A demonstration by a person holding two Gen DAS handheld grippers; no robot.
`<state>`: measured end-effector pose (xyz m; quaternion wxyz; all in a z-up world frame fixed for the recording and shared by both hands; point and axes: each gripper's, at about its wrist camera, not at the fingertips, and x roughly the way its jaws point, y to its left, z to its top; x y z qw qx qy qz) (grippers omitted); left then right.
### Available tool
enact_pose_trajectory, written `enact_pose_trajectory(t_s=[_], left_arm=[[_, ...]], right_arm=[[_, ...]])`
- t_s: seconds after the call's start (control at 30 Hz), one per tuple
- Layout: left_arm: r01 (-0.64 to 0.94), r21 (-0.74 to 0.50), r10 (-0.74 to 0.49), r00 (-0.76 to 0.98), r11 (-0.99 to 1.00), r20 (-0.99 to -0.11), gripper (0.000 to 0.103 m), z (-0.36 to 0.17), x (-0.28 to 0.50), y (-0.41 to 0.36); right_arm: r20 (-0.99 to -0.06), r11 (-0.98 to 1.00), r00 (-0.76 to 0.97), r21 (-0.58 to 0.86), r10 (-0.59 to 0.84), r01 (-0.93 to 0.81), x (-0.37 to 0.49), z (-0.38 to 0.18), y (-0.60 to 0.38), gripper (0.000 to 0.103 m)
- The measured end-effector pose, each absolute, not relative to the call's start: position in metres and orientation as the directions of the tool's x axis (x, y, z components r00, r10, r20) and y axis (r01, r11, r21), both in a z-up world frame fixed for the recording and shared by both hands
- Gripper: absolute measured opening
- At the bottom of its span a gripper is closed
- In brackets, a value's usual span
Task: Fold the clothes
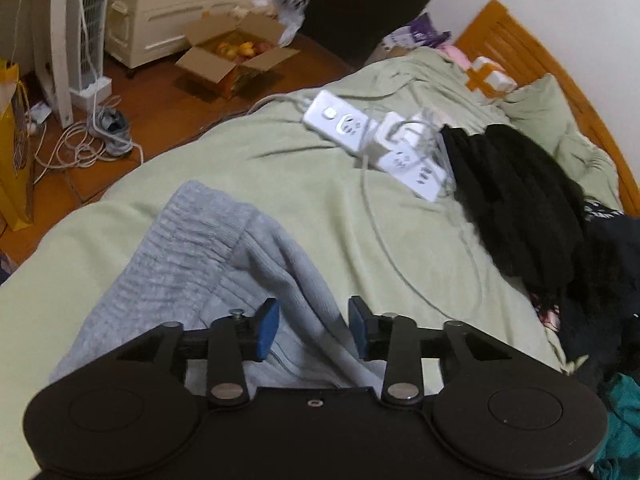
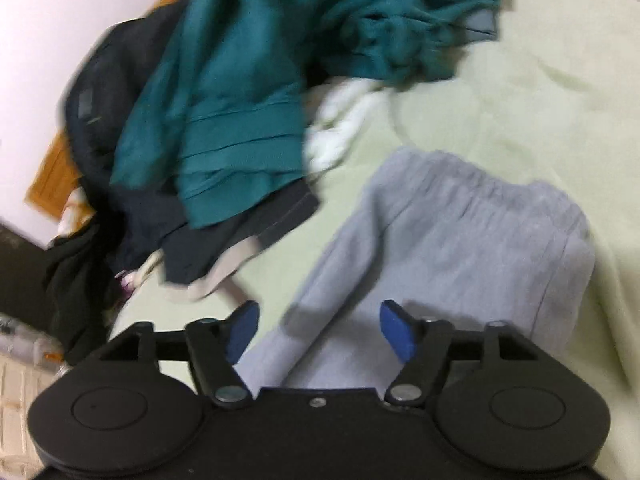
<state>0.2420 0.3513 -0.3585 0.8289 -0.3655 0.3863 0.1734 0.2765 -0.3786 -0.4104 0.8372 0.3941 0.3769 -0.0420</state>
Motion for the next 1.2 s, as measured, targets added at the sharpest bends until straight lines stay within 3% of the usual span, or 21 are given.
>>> enact_pose_trajectory(t_s=[0.13,0.3,0.43,0.77,0.87,0.93,1.0,1.1,1.2], left_arm=[[-0.453,-0.519,-0.134,0.646,0.725,-0.752,0.059,-0.357,0.240,0.307],[-0.365,-0.540,-0.283,0.562,0.758,-0.777,0.059,-0.377,0.256,0.243],[-0.384,-0.594,-0.358,0.531,0.707,-0.768,0.059,-0.399,0.266,0.218],[-0.479,-0.608,-0.364,0.509,0.633,-0.780,0.054,-0.430,0.282,0.210],[-0.490,-0.657,-0.391,0.541,0.573,-0.745,0.052,-0.430,0.286,0.218],[-0.485,-0.662,-0.387,0.551,0.572,-0.739,0.039,-0.429,0.290,0.220],[-0.459,-0.643,-0.368,0.553,0.614,-0.747,0.012,-0.423,0.296,0.219],[-0.425,-0.634,-0.355,0.569,0.646,-0.742,0.006,-0.419,0.304,0.217],[-0.403,-0.632,-0.339,0.591,0.662,-0.732,0.005,-0.419,0.310,0.215]], right_arm=[[-0.604,0.573,0.688,0.752,0.401,0.326,0.262,-0.414,-0.337,0.082],[-0.574,0.498,0.595,0.810,0.562,0.311,0.271,-0.440,-0.272,0.082],[-0.589,0.495,0.564,0.804,0.579,0.331,0.275,-0.455,-0.239,0.082],[-0.588,0.442,0.574,0.808,0.570,0.390,0.292,-0.472,-0.234,0.080],[-0.587,0.436,0.601,0.808,0.543,0.396,0.297,-0.471,-0.239,0.048],[-0.610,0.443,0.573,0.792,0.547,0.420,0.306,-0.473,-0.239,0.034],[-0.602,0.421,0.572,0.799,0.557,0.429,0.311,-0.476,-0.237,0.017],[-0.582,0.426,0.604,0.812,0.545,0.398,0.315,-0.469,-0.236,0.013],[-0.538,0.397,0.639,0.841,0.550,0.367,0.327,-0.462,-0.234,0.013]])
